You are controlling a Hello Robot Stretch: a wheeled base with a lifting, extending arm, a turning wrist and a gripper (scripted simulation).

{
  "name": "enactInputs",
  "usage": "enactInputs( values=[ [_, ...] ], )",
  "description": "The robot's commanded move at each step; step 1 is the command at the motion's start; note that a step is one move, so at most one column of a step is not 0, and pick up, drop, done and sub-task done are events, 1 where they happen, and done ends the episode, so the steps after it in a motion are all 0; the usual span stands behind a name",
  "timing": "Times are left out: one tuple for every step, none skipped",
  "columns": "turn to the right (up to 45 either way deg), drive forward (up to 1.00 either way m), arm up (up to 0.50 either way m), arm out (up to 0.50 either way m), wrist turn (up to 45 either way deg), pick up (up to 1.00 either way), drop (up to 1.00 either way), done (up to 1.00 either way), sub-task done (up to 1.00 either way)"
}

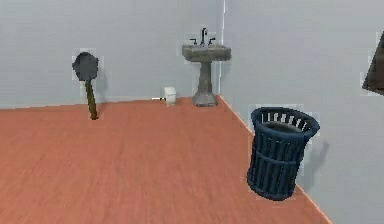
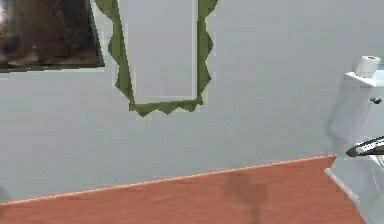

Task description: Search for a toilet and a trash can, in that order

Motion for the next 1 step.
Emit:
enactInputs(
  values=[
    [0.0, 0.80, 0.00, 0.00, 0.0, 0.00, 0.00, 0.00, 0.00]
  ],
)
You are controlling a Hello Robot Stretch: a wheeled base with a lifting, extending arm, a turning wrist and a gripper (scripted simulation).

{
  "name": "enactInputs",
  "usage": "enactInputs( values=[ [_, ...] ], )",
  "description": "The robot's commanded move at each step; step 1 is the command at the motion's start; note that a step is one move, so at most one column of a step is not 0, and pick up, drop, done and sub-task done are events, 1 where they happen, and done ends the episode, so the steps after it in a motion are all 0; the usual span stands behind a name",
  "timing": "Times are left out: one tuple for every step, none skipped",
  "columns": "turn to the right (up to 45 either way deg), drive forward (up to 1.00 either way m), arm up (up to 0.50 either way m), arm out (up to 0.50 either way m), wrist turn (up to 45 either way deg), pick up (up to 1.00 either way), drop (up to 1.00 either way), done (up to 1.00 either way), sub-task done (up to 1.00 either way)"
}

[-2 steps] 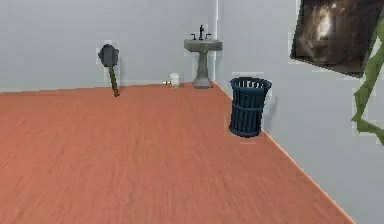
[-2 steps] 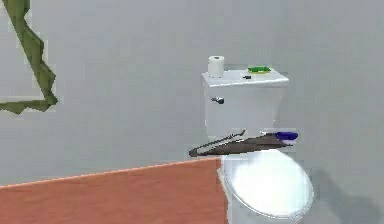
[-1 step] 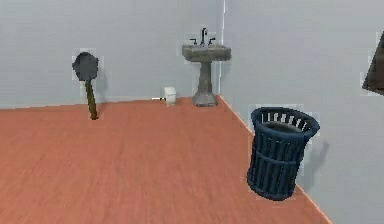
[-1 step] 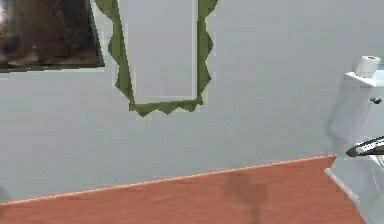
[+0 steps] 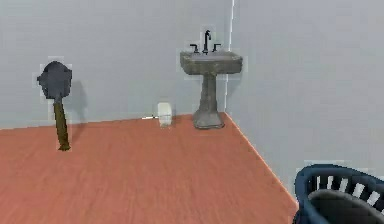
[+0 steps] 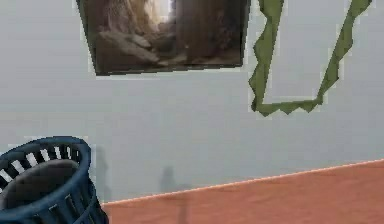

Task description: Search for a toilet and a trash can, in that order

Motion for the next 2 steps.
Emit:
enactInputs(
  values=[
    [45.0, 0.00, 0.00, 0.00, 0.0, 0.00, 0.00, 0.00, 0.00],
    [0.0, 0.00, 0.00, 0.00, 0.0, 0.00, 0.00, 1.00, 0.00]
  ],
)
